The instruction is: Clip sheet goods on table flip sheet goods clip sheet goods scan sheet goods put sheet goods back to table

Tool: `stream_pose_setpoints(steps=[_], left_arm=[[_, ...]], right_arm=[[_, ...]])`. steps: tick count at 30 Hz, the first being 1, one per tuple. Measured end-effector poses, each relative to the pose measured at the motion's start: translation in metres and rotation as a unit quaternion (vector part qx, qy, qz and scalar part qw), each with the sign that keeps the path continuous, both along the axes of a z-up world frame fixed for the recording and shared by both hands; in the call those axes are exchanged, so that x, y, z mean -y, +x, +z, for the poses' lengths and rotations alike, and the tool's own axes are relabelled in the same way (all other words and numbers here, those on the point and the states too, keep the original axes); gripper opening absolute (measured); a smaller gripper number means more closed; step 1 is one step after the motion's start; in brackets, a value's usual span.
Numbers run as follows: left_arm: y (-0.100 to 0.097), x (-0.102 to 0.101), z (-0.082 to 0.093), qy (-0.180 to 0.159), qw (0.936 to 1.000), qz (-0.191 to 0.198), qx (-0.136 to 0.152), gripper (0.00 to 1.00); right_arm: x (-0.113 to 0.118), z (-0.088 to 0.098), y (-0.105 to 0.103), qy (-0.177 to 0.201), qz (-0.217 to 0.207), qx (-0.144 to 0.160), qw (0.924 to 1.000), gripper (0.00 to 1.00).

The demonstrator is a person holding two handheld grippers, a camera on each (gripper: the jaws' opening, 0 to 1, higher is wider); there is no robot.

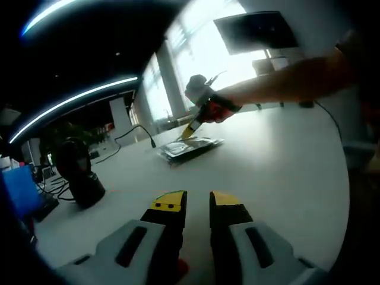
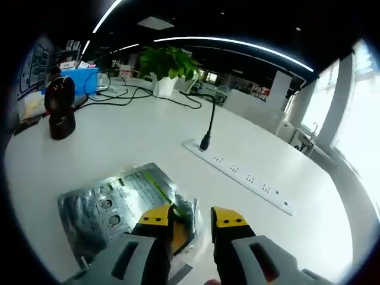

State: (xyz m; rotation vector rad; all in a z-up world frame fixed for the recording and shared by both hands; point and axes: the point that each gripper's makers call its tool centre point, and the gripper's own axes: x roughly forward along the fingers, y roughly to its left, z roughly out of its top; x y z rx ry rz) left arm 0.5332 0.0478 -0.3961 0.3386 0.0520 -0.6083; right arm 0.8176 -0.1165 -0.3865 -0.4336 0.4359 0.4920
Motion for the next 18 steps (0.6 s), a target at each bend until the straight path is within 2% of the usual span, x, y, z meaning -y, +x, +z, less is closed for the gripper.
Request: stream_pose_setpoints(steps=[5,8,10,18], left_arm=[[0.0,0.0,-0.001,0.001,1.0,0.0,0.0,0.08],[0.0,0.001,-0.001,0.001,1.0,0.0,0.0,0.08],[0.001,0.001,-0.001,0.002,1.0,0.0,0.0,0.08],[0.0,0.001,0.0,0.002,1.0,0.0,0.0,0.08]], right_arm=[[0.007,0.013,0.0,0.022,-0.017,0.012,0.9995,0.22],[0.006,0.016,-0.011,0.034,-0.021,0.018,0.999,0.1],[0.009,0.017,-0.01,0.039,-0.022,0.021,0.9988,0.0],[0.015,0.021,-0.008,0.036,-0.017,0.021,0.999,0.0]])
